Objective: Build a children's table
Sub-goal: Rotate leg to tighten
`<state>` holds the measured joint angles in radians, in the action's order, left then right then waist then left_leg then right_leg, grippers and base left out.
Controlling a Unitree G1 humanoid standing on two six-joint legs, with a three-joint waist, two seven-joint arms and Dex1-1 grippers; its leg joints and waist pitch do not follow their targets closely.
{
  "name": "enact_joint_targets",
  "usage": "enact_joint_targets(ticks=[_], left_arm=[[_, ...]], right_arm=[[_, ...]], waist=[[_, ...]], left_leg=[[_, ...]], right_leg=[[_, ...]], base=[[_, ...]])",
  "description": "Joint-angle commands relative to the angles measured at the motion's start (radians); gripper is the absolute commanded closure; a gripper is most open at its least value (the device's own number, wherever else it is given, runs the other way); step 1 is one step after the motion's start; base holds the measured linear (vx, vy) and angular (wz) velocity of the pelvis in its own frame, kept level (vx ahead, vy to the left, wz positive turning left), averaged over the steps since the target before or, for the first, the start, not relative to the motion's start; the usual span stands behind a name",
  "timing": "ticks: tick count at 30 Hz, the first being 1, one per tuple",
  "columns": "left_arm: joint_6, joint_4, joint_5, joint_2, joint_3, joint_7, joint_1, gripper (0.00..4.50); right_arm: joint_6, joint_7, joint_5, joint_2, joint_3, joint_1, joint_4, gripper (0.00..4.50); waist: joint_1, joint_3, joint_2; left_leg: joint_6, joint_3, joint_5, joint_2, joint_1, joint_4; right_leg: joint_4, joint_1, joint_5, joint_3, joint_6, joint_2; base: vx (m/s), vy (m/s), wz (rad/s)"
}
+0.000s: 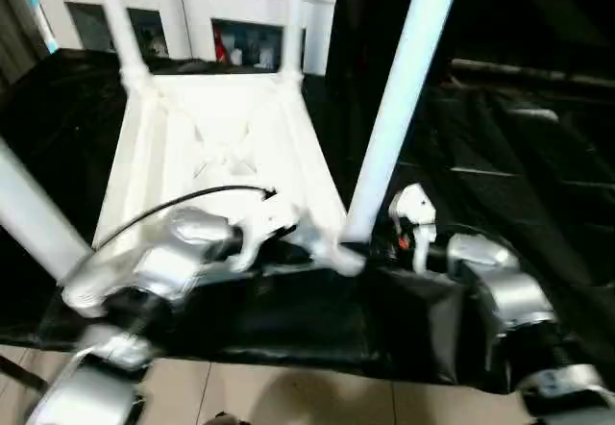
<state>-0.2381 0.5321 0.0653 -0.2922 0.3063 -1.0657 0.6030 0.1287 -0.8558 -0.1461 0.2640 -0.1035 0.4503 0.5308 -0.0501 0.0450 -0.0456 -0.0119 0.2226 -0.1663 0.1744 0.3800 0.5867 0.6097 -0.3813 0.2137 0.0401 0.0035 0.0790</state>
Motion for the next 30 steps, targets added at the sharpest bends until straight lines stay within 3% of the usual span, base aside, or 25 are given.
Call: enact_joint_targets(ticks=[1,4,6,8,10,11,14,16,17,19,21,23,25,29,30], left_arm=[[-0.022,0.069,0.027,0.061,0.025,0.090,0.015,4.50],[-0.032,0.121,0.034,0.114,0.007,0.182,0.049,4.50],[-0.045,0.181,0.042,0.174,-0.006,0.279,0.090,4.50],[-0.048,0.234,0.054,0.227,-0.010,0.361,0.125,4.50],[-0.041,0.240,0.062,0.235,-0.007,0.371,0.129,4.50],[-0.036,0.239,0.065,0.234,-0.005,0.369,0.128,4.50],[-0.029,0.232,0.067,0.226,0.000,0.349,0.122,4.50],[-0.026,0.229,0.065,0.219,0.002,0.329,0.118,4.50],[-0.014,0.218,0.064,0.205,0.010,0.296,0.111,4.50],[-0.005,0.217,0.062,0.191,0.015,0.258,0.109,4.50],[0.000,0.205,0.056,0.180,0.021,0.231,0.103,4.50],[0.022,0.146,0.030,0.133,0.036,0.126,0.070,4.50],[0.008,0.123,0.023,0.115,0.042,0.089,0.058,4.50],[0.020,0.070,0.009,0.054,0.059,-0.016,0.017,4.50],[0.007,0.021,-0.025,0.018,0.060,-0.098,-0.010,4.50]], right_arm=[[0.060,0.116,0.026,-0.038,0.005,-0.006,0.062,2.43],[0.080,0.194,0.023,-0.084,0.022,-0.005,0.069,2.43],[0.104,0.341,0.015,-0.155,0.064,0.014,0.098,2.44],[0.106,0.488,0.010,-0.231,0.106,0.048,0.135,2.44],[0.090,0.506,0.028,-0.244,0.090,0.061,0.131,2.44],[0.083,0.500,0.040,-0.243,0.077,0.065,0.128,2.44],[0.058,0.431,0.031,-0.240,0.059,0.059,0.104,2.44],[0.054,0.370,0.005,-0.239,0.057,0.051,0.076,1.76],[0.045,0.306,0.000,-0.218,0.041,0.041,0.045,1.76],[0.045,0.241,0.001,-0.186,0.032,0.035,0.020,1.66],[0.046,0.210,-0.005,-0.166,0.027,0.035,0.010,1.40],[0.037,0.120,0.011,-0.075,0.004,0.028,-0.022,1.28],[0.028,0.090,0.015,-0.046,0.002,0.025,-0.028,1.23],[0.023,-0.019,0.001,0.029,0.009,0.008,-0.066,1.23],[0.036,-0.079,-0.016,0.058,0.015,-0.001,-0.086,1.23]], waist=[[0.011,-0.039,0.004],[0.017,-0.040,0.003],[0.019,-0.041,0.010],[0.029,-0.043,0.008],[0.030,-0.044,0.008],[0.031,-0.044,0.014],[0.027,-0.045,0.011],[0.024,-0.045,0.007],[0.022,-0.045,0.008],[0.019,-0.049,0.003],[0.014,-0.051,0.003],[0.009,-0.050,0.001],[0.009,-0.051,0.000],[0.003,-0.054,0.004],[0.003,-0.055,0.004]], left_leg=[[-0.083,-0.057,-0.466,0.070,-0.042,-0.084],[-0.092,-0.062,-0.501,0.068,-0.044,-0.085],[-0.098,-0.063,-0.516,0.069,-0.050,-0.085],[-0.108,-0.068,-0.521,0.066,-0.042,-0.092],[-0.104,-0.069,-0.515,0.066,-0.039,-0.094],[-0.102,-0.069,-0.512,0.066,-0.035,-0.096],[-0.091,-0.063,-0.514,0.065,-0.042,-0.093],[-0.075,-0.061,-0.495,0.065,-0.039,-0.092],[-0.069,-0.059,-0.474,0.066,-0.039,-0.092],[-0.045,-0.057,-0.406,0.068,-0.027,-0.092],[-0.021,-0.050,-0.341,0.068,-0.026,-0.086],[-0.004,-0.048,-0.332,0.068,-0.025,-0.081],[0.003,-0.047,-0.311,0.068,-0.022,-0.080],[0.022,-0.043,-0.250,0.072,-0.024,-0.080],[0.027,-0.042,-0.235,0.072,-0.025,-0.078]], right_leg=[[-0.104,-0.004,0.460,-0.044,-0.168,0.082],[-0.111,-0.007,0.490,-0.042,-0.142,0.082],[-0.114,-0.015,0.478,-0.043,-0.143,0.082],[-0.111,-0.010,0.462,-0.038,-0.142,0.080],[-0.113,-0.005,0.434,-0.036,-0.138,0.081],[-0.113,-0.004,0.403,-0.037,-0.140,0.078],[-0.114,-0.008,0.372,-0.040,-0.149,0.079],[-0.113,-0.004,0.359,-0.042,-0.155,0.080],[-0.112,-0.003,0.339,-0.043,-0.161,0.080],[-0.101,0.011,0.267,-0.043,-0.175,0.081],[-0.095,0.012,0.197,-0.044,-0.197,0.081],[-0.099,0.015,0.244,-0.043,-0.201,0.083],[-0.097,0.017,0.232,-0.043,-0.204,0.083],[-0.085,0.020,0.142,-0.041,-0.232,0.077],[-0.080,0.021,0.107,-0.041,-0.245,0.075]], base=[[-0.050,0.015,-0.03],[0.000,0.000,0.00],[0.000,0.000,0.00],[0.000,0.000,0.00],[0.000,0.000,0.00],[0.000,0.000,0.00],[0.000,0.000,0.00],[0.000,0.000,0.00],[0.000,0.000,0.00],[0.000,0.000,0.00],[0.000,0.000,0.00],[0.000,0.000,0.00],[0.000,0.000,0.00],[0.000,0.000,0.00],[0.000,0.000,0.00]])
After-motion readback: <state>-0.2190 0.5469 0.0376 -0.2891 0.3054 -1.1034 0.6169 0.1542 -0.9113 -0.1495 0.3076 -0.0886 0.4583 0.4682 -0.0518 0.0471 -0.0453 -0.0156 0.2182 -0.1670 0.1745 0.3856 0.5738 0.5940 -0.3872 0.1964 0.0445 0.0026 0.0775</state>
